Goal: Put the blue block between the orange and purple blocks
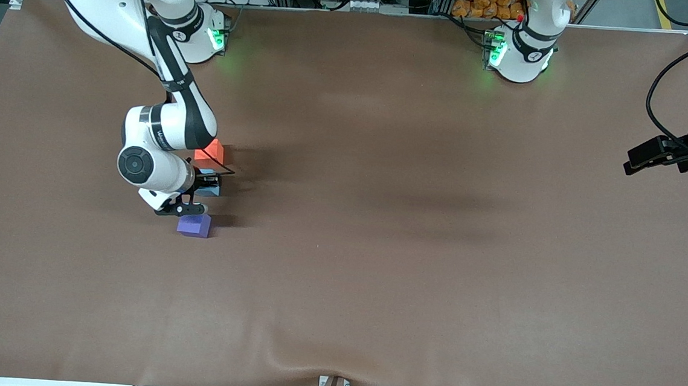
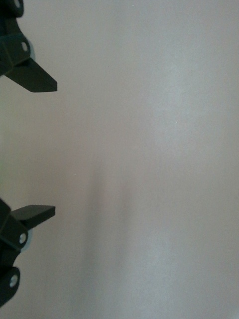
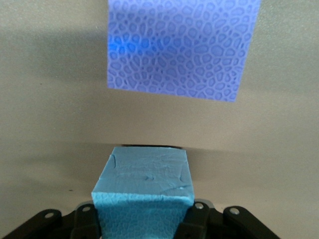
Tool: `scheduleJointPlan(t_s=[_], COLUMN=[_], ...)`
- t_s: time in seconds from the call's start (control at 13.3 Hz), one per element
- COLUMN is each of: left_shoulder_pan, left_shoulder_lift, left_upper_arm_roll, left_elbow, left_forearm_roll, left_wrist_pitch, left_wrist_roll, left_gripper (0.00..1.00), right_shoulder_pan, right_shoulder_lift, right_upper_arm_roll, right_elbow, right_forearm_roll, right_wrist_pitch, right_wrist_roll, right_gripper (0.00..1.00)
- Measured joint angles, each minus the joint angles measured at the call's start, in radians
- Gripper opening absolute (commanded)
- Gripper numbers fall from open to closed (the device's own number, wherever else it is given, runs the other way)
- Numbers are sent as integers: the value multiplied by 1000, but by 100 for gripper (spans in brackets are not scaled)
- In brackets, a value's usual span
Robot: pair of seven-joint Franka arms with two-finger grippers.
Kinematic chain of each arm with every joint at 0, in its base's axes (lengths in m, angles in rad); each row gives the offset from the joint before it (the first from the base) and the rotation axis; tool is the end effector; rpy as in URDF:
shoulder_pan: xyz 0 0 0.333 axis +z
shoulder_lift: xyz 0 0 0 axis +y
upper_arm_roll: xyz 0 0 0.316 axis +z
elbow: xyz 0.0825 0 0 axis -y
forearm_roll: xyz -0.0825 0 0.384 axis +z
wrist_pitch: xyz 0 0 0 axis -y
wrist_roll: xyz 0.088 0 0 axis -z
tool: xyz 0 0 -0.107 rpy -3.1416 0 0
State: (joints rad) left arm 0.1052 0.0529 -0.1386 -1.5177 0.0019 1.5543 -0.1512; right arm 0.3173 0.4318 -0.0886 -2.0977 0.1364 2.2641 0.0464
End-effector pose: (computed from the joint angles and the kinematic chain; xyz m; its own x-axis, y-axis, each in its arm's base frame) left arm 0.5689 -0.0166 0.6186 0.9929 0.1176 -0.0164 0.1177 -0.9930 0.0030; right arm 0.5376 0.1280 0.1932 0.9612 0.0853 -0.2625 0.0804 -0.9963 -0.0294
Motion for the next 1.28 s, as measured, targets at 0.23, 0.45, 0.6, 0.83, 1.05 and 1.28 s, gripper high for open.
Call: scheduleJointPlan(t_s=[0.23, 0.45, 0.6, 0.83, 1.05, 1.28], left_shoulder_pan=[0, 0, 0, 0, 0, 0], left_shoulder_lift=[0, 0, 0, 0, 0, 0], left_upper_arm_roll=[-2, -1, -1, -1, 0, 0], left_elbow=[0, 0, 0, 0, 0, 1], left_forearm_roll=[0, 0, 0, 0, 0, 0], left_wrist_pitch=[-4, -5, -5, -5, -5, -5], left_wrist_roll=[0, 0, 0, 0, 0, 0], left_gripper=[100, 100, 100, 100, 100, 100], right_shoulder_pan=[0, -9, -15, -16, -18, -44], right_shoulder_lift=[5, 7, 7, 7, -19, -98], right_upper_arm_roll=[0, -1, -2, -4, -6, -10], right_elbow=[-4, -4, -4, -1, 17, 49], right_forearm_roll=[0, 0, 0, 0, 0, 0], right_wrist_pitch=[3, 7, 11, 14, 18, 19], right_wrist_roll=[0, 2, 2, 3, 3, 3], right_gripper=[40, 88, 100, 100, 100, 100])
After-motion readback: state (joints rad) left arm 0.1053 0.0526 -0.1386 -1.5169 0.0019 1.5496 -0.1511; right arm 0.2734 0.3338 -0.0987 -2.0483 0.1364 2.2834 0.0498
